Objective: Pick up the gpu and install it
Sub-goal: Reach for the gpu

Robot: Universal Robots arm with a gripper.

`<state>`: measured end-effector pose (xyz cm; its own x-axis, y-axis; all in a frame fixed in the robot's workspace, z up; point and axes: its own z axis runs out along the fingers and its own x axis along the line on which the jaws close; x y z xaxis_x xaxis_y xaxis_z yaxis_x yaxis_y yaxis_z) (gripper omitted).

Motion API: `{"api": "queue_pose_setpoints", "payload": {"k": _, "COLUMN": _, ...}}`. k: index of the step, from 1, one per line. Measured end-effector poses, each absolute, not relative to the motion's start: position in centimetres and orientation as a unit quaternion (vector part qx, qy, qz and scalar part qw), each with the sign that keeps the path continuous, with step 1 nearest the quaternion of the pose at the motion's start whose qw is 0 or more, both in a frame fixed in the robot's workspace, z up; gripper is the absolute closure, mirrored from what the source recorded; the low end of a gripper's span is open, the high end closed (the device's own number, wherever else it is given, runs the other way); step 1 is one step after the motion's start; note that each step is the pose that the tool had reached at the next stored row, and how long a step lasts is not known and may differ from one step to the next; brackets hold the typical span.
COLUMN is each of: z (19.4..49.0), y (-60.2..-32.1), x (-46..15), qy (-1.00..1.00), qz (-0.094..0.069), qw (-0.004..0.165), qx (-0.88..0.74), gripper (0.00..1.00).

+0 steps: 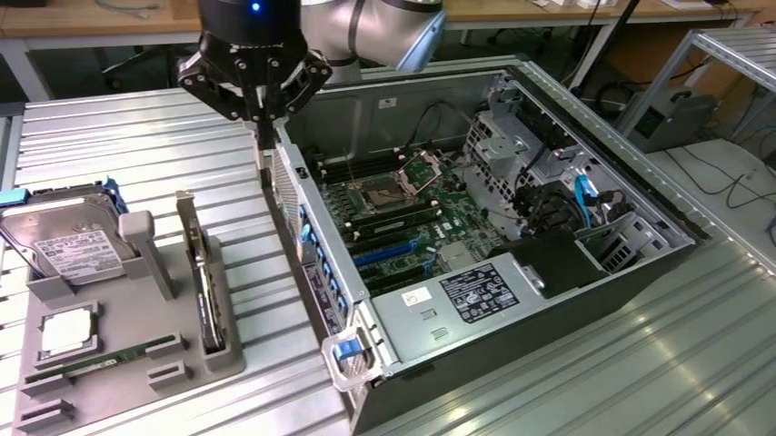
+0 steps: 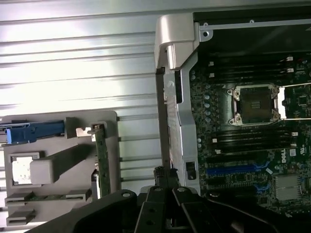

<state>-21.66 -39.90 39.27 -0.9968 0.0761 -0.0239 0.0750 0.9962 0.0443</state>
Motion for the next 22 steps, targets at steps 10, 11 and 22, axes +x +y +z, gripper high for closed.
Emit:
{"api": "queue_pose_setpoints", "payload": {"k": 10, "z": 39.2, "y": -39.9, "x": -25.2, "qy": 0.999, "qz": 0.022, "qw": 0.012, "qx": 0.038, "gripper": 0.89}}
{"api": "queue_pose_setpoints", "payload": {"k": 11, "z": 39.2, "y": -39.9, "x": -25.5, "qy": 0.999, "qz": 0.022, "qw": 0.011, "qx": 0.038, "gripper": 0.89}}
{"api": "queue_pose_setpoints", "payload": {"k": 22, "z": 39.1, "y": -39.9, "x": -28.6, "qy": 0.999, "qz": 0.022, "qw": 0.008, "qx": 0.038, "gripper": 0.89}}
